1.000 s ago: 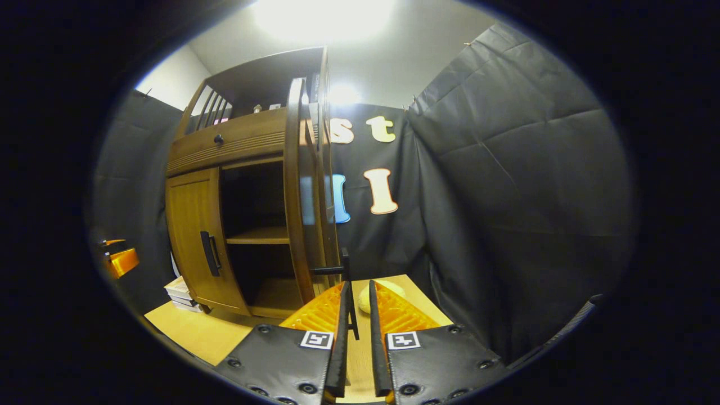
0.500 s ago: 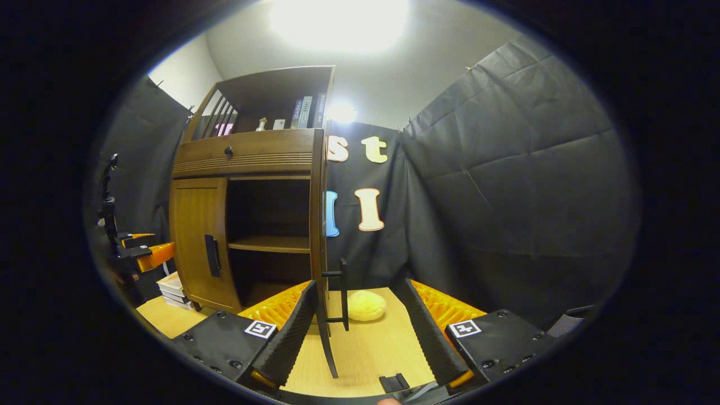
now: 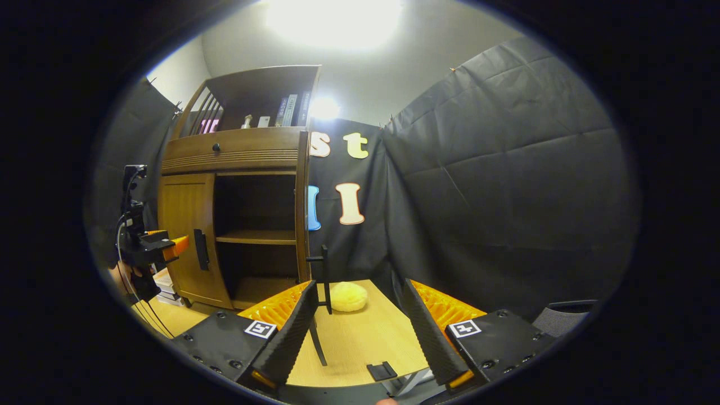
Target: Open the right door of the double-door shoe cabinet with the right hand, and open the left door with the left hand.
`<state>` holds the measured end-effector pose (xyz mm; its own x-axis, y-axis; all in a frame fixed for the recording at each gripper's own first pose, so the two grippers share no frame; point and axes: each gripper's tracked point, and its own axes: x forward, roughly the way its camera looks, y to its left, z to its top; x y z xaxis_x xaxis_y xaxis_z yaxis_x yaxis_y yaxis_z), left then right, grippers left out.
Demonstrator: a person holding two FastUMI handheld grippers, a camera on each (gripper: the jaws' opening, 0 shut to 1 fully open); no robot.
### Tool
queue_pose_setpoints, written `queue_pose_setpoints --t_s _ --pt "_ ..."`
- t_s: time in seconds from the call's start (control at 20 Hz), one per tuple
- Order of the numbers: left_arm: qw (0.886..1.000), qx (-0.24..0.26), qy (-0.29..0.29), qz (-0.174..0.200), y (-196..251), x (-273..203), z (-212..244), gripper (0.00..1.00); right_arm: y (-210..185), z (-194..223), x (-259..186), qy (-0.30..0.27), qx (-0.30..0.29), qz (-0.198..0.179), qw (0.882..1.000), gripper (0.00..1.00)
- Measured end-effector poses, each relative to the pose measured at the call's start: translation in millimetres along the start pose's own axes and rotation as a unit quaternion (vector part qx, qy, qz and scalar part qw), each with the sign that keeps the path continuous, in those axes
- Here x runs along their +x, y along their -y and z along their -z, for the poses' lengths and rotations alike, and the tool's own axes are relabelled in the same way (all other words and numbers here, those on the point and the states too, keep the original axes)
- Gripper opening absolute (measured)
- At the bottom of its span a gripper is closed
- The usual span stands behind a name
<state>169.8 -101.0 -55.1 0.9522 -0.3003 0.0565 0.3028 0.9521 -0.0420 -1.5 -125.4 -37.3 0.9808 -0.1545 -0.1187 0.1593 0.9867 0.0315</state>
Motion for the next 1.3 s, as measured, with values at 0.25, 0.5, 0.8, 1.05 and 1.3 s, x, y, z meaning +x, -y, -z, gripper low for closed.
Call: queue_pose_setpoints --t_s 0.25,0.5,0.8,1.05,1.3 --pt "1.0 -0.004 -0.013 -0.011 -4 32 22 0.99 6 5 -10 -0.011 -0.003 0.011 1.0 0.92" --pt "1.0 0.007 -0.013 -0.011 -2 63 30 0.99 11 9 -15 -0.02 -0.007 0.02 1.0 0.95" --pt "0.999 -0.007 -0.041 -0.01 1 99 48 0.92 9 10 -18 -0.025 -0.008 0.019 0.999 0.92" --pt "0.999 -0.019 -0.03 -0.022 2 108 51 0.67 13 15 -18 -0.03 -0.009 0.02 0.999 0.92" --pt "0.999 -0.006 -0.035 -0.022 1 106 48 0.38 15 17 -13 -0.033 -0.004 0.018 0.999 0.92"
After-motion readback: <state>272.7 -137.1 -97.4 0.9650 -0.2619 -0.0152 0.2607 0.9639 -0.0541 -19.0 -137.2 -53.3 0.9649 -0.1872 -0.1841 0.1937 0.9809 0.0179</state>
